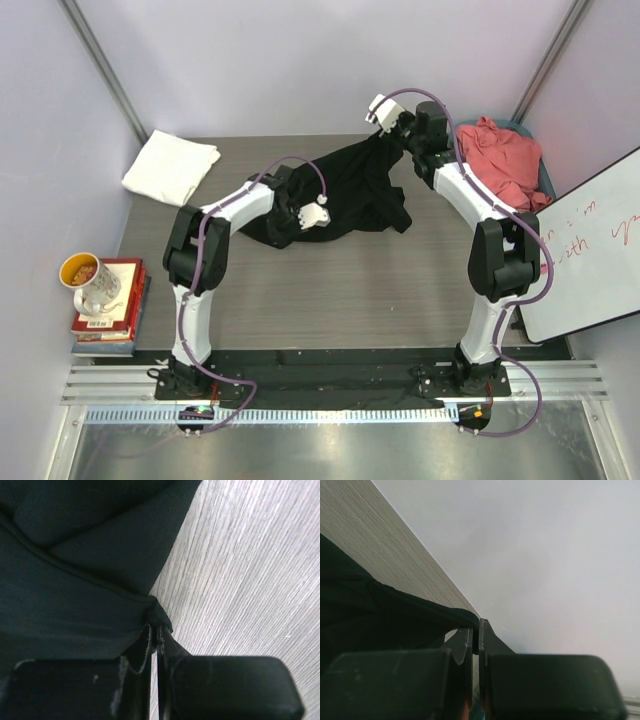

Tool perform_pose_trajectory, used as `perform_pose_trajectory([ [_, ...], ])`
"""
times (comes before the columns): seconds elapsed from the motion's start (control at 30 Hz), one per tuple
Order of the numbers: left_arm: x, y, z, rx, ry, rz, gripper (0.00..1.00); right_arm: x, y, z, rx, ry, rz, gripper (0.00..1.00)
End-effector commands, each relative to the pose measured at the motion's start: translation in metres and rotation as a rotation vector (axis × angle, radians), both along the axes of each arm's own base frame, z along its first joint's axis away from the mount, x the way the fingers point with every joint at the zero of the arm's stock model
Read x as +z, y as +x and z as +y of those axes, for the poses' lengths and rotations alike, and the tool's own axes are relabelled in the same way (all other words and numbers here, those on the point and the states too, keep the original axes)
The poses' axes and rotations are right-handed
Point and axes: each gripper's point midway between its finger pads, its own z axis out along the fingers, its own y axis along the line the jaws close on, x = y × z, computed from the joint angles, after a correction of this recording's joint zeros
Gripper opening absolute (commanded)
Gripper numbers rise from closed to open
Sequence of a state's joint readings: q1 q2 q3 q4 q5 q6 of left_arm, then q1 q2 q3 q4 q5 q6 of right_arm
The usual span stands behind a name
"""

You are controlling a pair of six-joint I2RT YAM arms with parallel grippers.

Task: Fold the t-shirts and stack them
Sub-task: Flatten out the tshirt

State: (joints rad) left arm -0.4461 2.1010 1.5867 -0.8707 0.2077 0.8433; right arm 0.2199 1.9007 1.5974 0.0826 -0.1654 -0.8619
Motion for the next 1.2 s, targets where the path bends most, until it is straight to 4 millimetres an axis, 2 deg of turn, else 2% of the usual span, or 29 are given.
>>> perform_pose_trajectory([
  [0.0, 0.002, 0.003, 0.005, 0.043, 0.029, -0.034, 0.0, 0.051, 0.003, -0.008, -0.029, 0.03, -0.124, 0.01],
  [0.07, 0.023, 0.018, 0.007, 0.057, 0.034, -0.122, 0.0, 0.054, 0.003, -0.01, -0.032, 0.025, -0.131, 0.01],
  [0.1, 0.037, 0.033, 0.013, 0.074, 0.059, -0.2, 0.0, 0.057, 0.001, -0.013, -0.036, 0.023, -0.137, 0.01],
  [0.23, 0.13, 0.08, 0.031, 0.151, 0.049, -0.487, 0.0, 0.059, 0.0, -0.018, -0.049, -0.024, -0.149, 0.01],
  [0.27, 0.159, 0.097, 0.037, 0.173, 0.043, -0.568, 0.0, 0.06, 0.002, -0.024, -0.082, -0.037, -0.161, 0.01],
  [0.3, 0.179, 0.11, 0.041, 0.191, 0.038, -0.64, 0.0, 0.061, 0.004, -0.028, -0.101, -0.057, -0.177, 0.01],
  [0.37, 0.227, 0.136, 0.061, 0.244, 0.083, -0.808, 0.0, 0.071, 0.015, -0.037, -0.163, -0.064, -0.254, 0.01],
  [0.4, 0.244, 0.146, 0.069, 0.268, 0.102, -0.87, 0.0, 0.081, 0.019, -0.052, -0.247, -0.082, -0.294, 0.01],
  [0.43, 0.272, 0.162, 0.078, 0.318, 0.121, -0.991, 0.0, 0.098, 0.023, -0.057, -0.282, -0.072, -0.364, 0.01],
  [0.47, 0.29, 0.172, 0.087, 0.344, 0.14, -1.057, 0.0, 0.095, 0.03, -0.061, -0.308, -0.083, -0.376, 0.01],
  [0.53, 0.327, 0.189, 0.096, 0.359, 0.169, -1.202, 0.0, 0.13, 0.034, -0.077, -0.387, -0.08, -0.492, 0.01],
  [0.57, 0.343, 0.196, 0.107, 0.392, 0.198, -1.263, 0.0, 0.132, 0.038, -0.082, -0.411, -0.083, -0.519, 0.01],
  [0.6, 0.356, 0.2, 0.111, 0.369, 0.243, -1.312, 0.0, 0.158, 0.035, -0.087, -0.435, -0.067, -0.601, 0.01],
  [0.67, 0.39, 0.207, 0.121, 0.405, 0.258, -1.426, 0.0, 0.175, 0.033, -0.097, -0.476, -0.088, -0.662, 0.01],
  [0.77, 0.426, 0.206, 0.131, 0.425, 0.262, -1.527, 0.0, 0.217, 0.015, -0.105, -0.513, -0.089, -0.771, 0.01],
  [0.8, 0.442, 0.2, 0.138, 0.435, 0.257, -1.564, 0.0, 0.227, 0.009, -0.107, -0.524, -0.096, -0.802, 0.01],
  [0.83, 0.447, 0.197, 0.143, 0.445, 0.247, -1.589, 0.0, 0.236, 0.002, -0.108, -0.536, -0.13, -0.826, 0.01],
  [0.87, 0.46, 0.192, 0.154, 0.466, 0.233, -1.632, 0.0, 0.249, -0.008, -0.106, -0.548, -0.132, -0.849, 0.01],
  [0.9, 0.484, 0.178, 0.159, 0.471, 0.195, -1.683, 0.0, 0.271, -0.027, -0.107, -0.565, -0.127, -0.883, 0.01],
  [0.93, 0.485, 0.175, 0.17, 0.49, 0.177, -1.689, 0.0, 0.285, -0.042, -0.112, -0.607, -0.112, -0.887, 0.01],
  [0.97, 0.491, 0.168, 0.173, 0.493, 0.156, -1.697, 0.0, 0.297, -0.056, -0.1, -0.586, -0.067, -0.884, 0.01],
  [1.0, 0.513, 0.146, 0.175, 0.465, 0.112, -1.717, 0.0, 0.319, -0.085, -0.101, -0.56, -0.05, -0.833, 0.01],
  [1.03, 0.507, 0.14, 0.18, 0.475, 0.085, -1.697, 0.0, 0.324, -0.099, -0.094, -0.51, -0.032, -0.781, 0.01],
  [1.07, 0.514, 0.126, 0.182, 0.465, 0.06, -1.693, 0.0, 0.323, -0.108, -0.073, -0.358, 0.03, -0.71, 0.01],
  [1.1, 0.494, 0.118, 0.178, 0.41, 0.06, -1.589, 0.0, 0.286, -0.121, -0.058, -0.224, -0.053, -0.475, 0.01],
  [1.13, 0.504, 0.089, 0.175, 0.366, 0.003, -1.589, 0.0, 0.296, -0.159, -0.053, -0.137, -0.069, -0.442, 0.01],
  [1.17, 0.496, 0.076, 0.168, 0.329, -0.043, -1.546, 0.0, 0.286, -0.179, -0.043, -0.053, -0.099, -0.386, 0.01],
])
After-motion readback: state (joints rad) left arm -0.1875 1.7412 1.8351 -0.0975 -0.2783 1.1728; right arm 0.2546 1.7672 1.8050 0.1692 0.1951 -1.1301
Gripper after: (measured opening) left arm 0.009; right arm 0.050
